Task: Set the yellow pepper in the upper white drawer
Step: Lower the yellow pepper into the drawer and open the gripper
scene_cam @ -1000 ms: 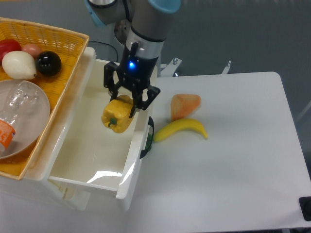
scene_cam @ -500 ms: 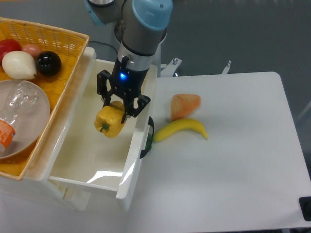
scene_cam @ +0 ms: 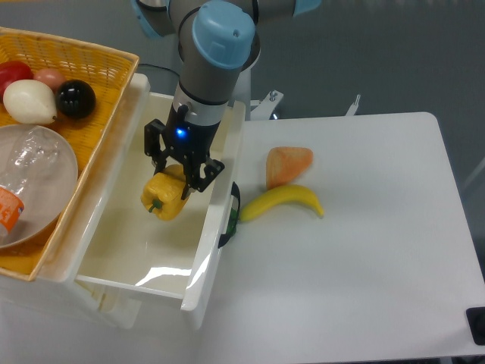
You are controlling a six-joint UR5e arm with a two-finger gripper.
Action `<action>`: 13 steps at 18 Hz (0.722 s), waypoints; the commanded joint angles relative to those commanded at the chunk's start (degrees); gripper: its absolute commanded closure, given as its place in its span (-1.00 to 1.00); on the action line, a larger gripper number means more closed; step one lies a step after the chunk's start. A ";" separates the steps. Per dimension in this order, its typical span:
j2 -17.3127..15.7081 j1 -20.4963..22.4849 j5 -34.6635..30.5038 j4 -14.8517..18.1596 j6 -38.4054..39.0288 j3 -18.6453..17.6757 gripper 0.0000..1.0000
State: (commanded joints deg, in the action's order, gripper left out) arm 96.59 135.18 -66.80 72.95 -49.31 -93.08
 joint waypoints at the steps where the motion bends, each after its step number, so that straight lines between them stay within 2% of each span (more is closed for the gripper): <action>1: 0.00 0.00 0.00 0.00 0.00 0.00 0.15; 4: 0.09 0.00 0.00 -0.09 -0.18 -0.44 0.05; 7: 0.35 0.00 0.00 -1.14 -0.26 -1.05 -0.13; 13: 0.70 -0.09 0.00 -1.32 -0.44 -1.23 -0.20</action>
State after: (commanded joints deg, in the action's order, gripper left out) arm 97.29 135.09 -66.80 71.63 -49.75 -94.31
